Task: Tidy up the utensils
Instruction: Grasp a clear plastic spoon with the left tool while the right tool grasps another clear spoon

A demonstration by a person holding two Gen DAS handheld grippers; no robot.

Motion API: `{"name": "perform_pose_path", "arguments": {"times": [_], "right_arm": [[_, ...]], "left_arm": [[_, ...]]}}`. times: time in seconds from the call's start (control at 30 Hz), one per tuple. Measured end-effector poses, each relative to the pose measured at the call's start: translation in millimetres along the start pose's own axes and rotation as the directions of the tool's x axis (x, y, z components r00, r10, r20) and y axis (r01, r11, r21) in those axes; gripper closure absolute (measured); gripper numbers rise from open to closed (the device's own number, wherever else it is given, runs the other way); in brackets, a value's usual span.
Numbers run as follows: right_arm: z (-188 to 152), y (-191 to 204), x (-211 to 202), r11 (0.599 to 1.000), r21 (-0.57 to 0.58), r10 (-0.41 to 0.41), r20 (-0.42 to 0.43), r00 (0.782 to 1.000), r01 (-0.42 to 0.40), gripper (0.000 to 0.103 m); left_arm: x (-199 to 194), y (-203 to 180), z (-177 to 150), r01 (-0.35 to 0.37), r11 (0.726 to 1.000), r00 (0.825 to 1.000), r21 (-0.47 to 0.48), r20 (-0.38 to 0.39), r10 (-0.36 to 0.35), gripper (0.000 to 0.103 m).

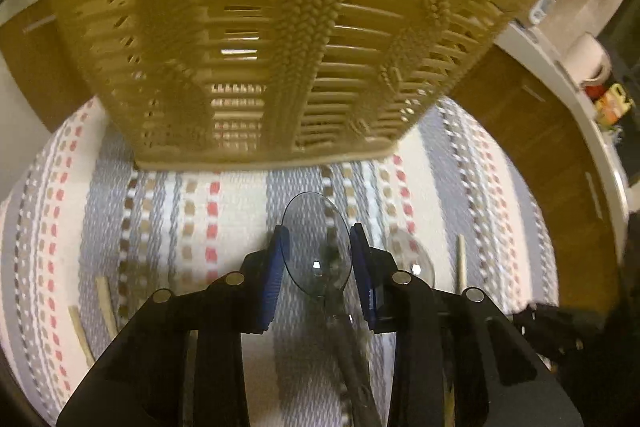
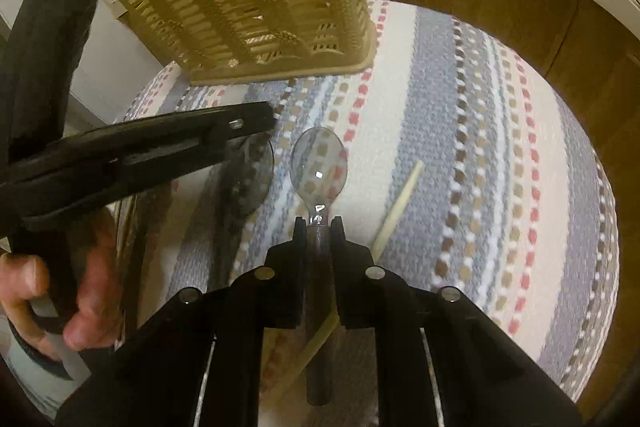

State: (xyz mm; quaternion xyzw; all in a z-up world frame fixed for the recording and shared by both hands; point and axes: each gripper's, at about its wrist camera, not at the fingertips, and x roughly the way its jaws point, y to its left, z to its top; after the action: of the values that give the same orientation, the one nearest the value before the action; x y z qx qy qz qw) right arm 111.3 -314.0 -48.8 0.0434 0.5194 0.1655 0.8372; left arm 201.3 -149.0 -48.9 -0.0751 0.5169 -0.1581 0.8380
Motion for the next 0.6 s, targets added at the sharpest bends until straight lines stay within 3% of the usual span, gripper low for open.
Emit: {"name": "perform_pose_path", "arguments": {"times": [0.13,0.3,0.4,0.6], "right_arm": [[-0.8,-6.9,-18.0,0.998,0.043,0.045,0.017,0.999,-0.045,0.093],[6.7,-9.0,-21.8,0.988,0.095,0.119,0.022,0.993,-0.121,0.093],[11.2,-1.6,-11.4,0.996,0.084,-0.002,-0.001,1.0,0.002,0.093],[12.9,4.8,-2.5,0.99,0.083,-0.106,-0.053,0.993,0.11,0.092]], "left_arm": [[-26.9,12.0,-13.4,0.079,0.997,0.997,0.009,0.005,-0.079,0.073],[-44.2,34.1,-16.3,0.098,0.995,0.995,0.012,0.008,-0.098,0.073],[-50.9,45.1,-19.2,0.106,0.994,0.994,0.019,-0.002,-0.106,0.073],[-62.7,64.1,-34.2,0.137,0.989,0.991,0.048,-0.013,-0.137,0.073]]}}
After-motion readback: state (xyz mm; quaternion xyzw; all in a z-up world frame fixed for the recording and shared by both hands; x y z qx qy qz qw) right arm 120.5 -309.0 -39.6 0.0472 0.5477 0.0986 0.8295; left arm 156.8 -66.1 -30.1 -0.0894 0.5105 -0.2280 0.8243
